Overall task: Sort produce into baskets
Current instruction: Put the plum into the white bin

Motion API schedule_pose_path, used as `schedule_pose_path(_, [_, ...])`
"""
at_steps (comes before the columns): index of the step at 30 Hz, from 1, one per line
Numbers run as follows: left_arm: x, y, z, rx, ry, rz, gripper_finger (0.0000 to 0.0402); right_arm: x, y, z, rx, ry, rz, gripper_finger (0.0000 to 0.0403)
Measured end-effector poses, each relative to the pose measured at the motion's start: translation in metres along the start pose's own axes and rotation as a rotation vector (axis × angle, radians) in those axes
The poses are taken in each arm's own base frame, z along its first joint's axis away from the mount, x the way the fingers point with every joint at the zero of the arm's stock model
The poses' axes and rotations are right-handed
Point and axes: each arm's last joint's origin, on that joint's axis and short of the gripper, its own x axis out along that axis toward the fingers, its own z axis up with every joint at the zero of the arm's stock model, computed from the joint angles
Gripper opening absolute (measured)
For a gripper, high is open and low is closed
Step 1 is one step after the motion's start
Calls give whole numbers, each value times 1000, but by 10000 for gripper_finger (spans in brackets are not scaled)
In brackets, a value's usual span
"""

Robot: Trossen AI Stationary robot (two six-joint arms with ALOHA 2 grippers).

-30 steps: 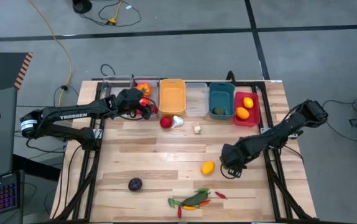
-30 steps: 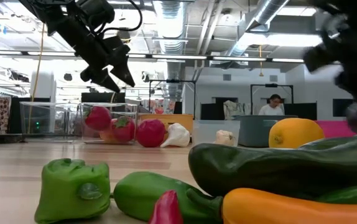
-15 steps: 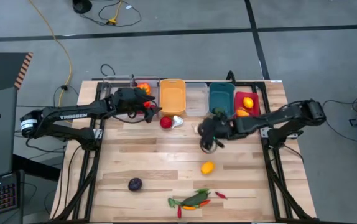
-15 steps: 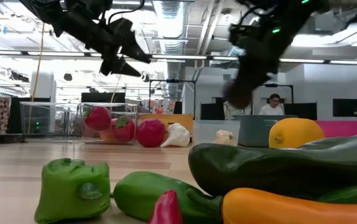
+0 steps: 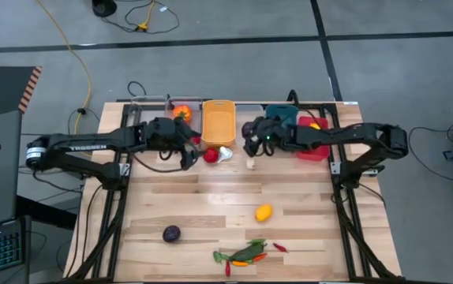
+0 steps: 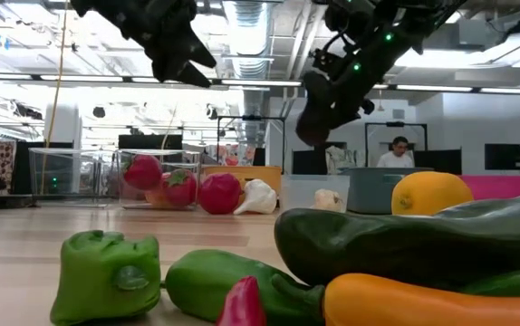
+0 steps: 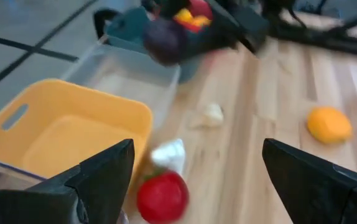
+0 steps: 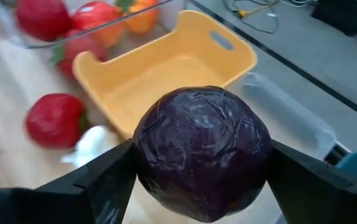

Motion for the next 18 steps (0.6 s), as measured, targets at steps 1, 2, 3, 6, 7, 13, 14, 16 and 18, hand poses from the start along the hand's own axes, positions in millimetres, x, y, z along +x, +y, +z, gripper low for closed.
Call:
schedule_pose_path(1, [-2,-4,1,11,14,-11,341,2,-3,1,6,2,-10,358])
schedule_pose_path(2, [-3,-7,1,19,32,-23,341,5,-6,0,11,6,-21,359])
schedule_pose_path(3, [-5,-11,1,28,50,-35,341,7,-9,1,17,8,-29,360])
schedule_pose_path(6, [-9,-23,-2,53,118,-70,341,12,-17,1,32,14,-53,360])
schedule_pose_path(7, [-10,-26,-4,54,136,-82,341,13,-19,1,36,15,-59,360])
schedule_pose_path(13, [-16,-48,-18,40,248,-145,341,19,-25,0,43,31,-80,361])
schedule_pose_path(14, [-17,-52,-19,39,260,-154,341,19,-25,0,42,33,-80,361])
schedule_pose_path(16, [-19,-58,-22,37,279,-171,341,20,-25,-1,40,37,-81,361])
schedule_pose_path(18, [-21,-64,-25,34,294,-188,341,20,-25,-1,41,35,-81,361])
